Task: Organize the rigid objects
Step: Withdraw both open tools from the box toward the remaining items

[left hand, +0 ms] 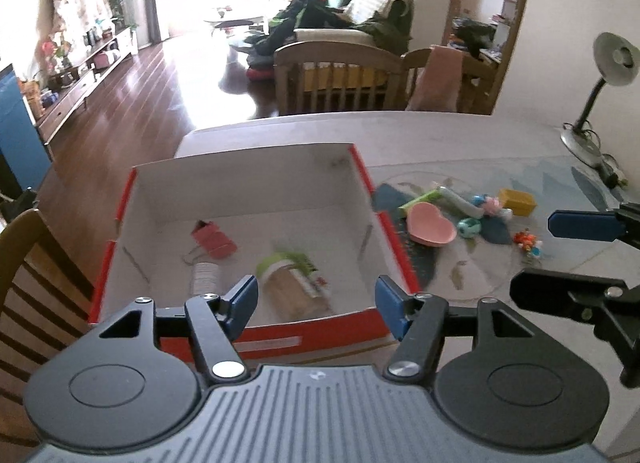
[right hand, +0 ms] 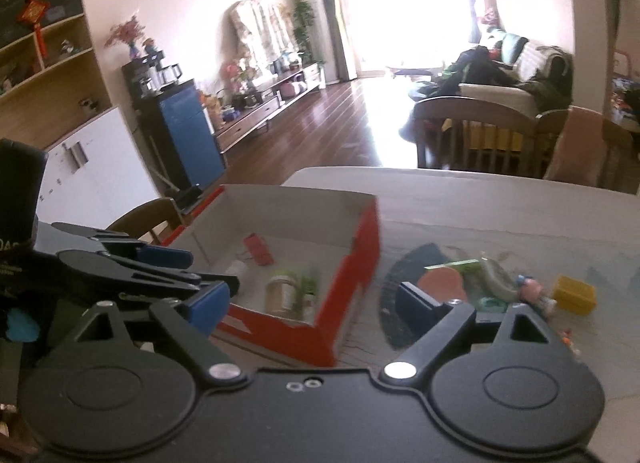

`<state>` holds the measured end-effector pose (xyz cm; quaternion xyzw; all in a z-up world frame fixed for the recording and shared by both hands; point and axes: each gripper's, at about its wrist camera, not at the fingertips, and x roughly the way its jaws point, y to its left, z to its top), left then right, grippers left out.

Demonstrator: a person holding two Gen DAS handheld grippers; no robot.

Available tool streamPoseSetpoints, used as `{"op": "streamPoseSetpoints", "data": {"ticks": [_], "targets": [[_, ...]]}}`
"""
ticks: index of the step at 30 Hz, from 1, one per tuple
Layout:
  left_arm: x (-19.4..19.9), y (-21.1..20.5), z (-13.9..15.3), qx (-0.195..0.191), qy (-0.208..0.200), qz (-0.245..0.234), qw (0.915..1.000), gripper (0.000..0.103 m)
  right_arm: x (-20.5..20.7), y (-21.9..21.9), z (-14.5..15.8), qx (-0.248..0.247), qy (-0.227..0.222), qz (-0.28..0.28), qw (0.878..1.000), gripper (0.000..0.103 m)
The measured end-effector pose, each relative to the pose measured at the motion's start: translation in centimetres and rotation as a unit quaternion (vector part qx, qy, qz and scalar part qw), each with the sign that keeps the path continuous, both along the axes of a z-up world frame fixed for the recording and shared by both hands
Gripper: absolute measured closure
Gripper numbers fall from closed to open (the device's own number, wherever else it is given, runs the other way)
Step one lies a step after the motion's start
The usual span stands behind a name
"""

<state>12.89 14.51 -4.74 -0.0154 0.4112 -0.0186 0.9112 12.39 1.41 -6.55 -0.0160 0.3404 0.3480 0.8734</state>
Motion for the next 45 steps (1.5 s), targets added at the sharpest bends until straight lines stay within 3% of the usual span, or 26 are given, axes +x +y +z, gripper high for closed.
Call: {"op": "streamPoseSetpoints", "data": {"ticks": [3, 10, 12, 24, 38, 41, 45], "targets": [[0.3, -1.4, -0.2, 0.0, -0.002, -0.007, 1.0, 0.027, 0.0, -2.0, -0.2, -0.003, 0.0, -0.015, 1.0, 0.012], [1.3, -5.0, -0.7, -0.006, -0.009, -0.036, 0.9993, 0.026, 0.7, -6.5, -1.1, -0.008, 0.008, -0.05, 0.999, 0.012], [1.7, -6.1, -0.9, -0.014, -0.009, -0.044, 0.9989, 0.021, 1.1, -7.8, -1.4, -0.011, 0.009, -0.06, 0.998, 0.012], [5.4, -11.5, -3.0, -0.029, 0.002, -0.057, 0.998, 0.015, 3.6, -14.3, -4.1, -0.033, 0.024, -0.1, 0.994, 0.013], [10.3, -15.9, -7.1, -0.03, 0.024, -0.044, 0.9983, 0.014, 8.8, -16.8, -8.5, -0.09, 0.034, -0.076, 0.992, 0.015], [11.5, -16.4, -8.1, -0.025, 0.025, -0.039, 0.9986, 0.002, 10.1, -16.8, -9.5, -0.101, 0.037, -0.071, 0.992, 0.017], [13.2, -16.7, -9.7, -0.022, 0.035, -0.03, 0.9987, 0.002, 12.1, -16.7, -11.0, -0.11, 0.045, -0.073, 0.99, 0.018]]}}
